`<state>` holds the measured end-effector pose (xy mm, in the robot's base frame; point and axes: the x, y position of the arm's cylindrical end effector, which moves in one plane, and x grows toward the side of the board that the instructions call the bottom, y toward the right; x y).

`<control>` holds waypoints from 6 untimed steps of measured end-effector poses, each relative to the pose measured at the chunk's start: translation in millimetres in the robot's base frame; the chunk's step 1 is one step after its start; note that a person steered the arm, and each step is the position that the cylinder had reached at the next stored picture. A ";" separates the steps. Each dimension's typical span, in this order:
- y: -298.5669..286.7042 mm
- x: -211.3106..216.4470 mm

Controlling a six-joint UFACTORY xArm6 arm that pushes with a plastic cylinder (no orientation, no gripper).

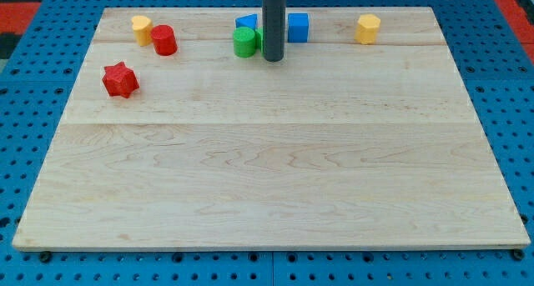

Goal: Push the yellow hexagon towards down

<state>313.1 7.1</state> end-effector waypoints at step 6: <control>93.8 -79.3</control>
<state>233.8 100.9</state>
